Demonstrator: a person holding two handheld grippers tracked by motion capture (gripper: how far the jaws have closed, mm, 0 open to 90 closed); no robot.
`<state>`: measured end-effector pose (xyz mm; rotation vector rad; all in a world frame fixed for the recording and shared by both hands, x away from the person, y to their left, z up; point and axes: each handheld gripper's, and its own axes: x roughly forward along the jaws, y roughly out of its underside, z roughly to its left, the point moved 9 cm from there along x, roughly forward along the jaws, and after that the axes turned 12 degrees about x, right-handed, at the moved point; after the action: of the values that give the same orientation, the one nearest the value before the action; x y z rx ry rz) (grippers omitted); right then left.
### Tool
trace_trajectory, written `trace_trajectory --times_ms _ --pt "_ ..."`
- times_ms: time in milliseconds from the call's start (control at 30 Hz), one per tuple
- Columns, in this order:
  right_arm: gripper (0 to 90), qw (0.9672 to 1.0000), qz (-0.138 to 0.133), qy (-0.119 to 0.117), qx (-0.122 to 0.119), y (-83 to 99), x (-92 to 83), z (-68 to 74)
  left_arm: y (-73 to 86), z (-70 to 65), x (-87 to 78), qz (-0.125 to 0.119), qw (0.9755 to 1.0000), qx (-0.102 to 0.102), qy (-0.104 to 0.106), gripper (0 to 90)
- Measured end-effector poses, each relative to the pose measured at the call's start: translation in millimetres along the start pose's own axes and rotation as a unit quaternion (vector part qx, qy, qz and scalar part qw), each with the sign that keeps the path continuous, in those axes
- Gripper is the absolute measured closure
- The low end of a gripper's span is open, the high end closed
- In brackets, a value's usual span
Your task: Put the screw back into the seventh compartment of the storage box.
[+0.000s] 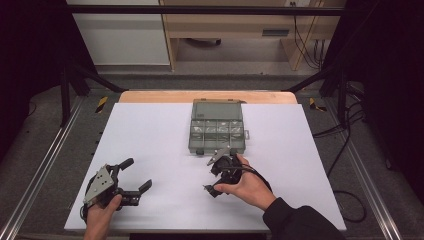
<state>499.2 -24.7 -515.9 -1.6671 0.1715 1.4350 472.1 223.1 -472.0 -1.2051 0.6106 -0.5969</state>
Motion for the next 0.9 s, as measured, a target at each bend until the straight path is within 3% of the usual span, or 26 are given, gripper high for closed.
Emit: trace_trajectory --times_ms 533,600,633,667,867,900 --pt "9.7 0.9999 0.013 -0.008 -0.002 -1.0 6.0 6.8 -0.6 -0.6 0.5 -0.003 1.0 -0.001 0.0 1.9" --pt "12.1 0.9999 0.013 -0.009 -0.002 -1.2 7.0 7.5 -0.3 -0.4 0.3 -0.001 1.0 0.001 0.0 1.9" --pt "14.1 0.9998 0.015 -0.012 0.01 -1.1 6.9 10.1 -0.2 -0.5 0.3 -0.001 1.0 0.001 0.0 1.9" --pt "16.0 0.9999 0.014 -0.009 0.002 -1.5 7.2 8.5 -0.3 -0.5 0.6 -0.002 1.0 -0.001 0.0 1.9" --pt "28.7 0.9998 0.007 -0.017 0.002 -3.6 6.1 11.2 -0.3 -0.5 0.6 -0.002 1.0 -0.002 -0.001 1.9" --pt "34.9 0.9998 0.003 -0.018 0.001 -4.5 5.8 12.5 -0.2 -0.5 0.5 -0.002 1.0 -0.002 -0.001 1.9"
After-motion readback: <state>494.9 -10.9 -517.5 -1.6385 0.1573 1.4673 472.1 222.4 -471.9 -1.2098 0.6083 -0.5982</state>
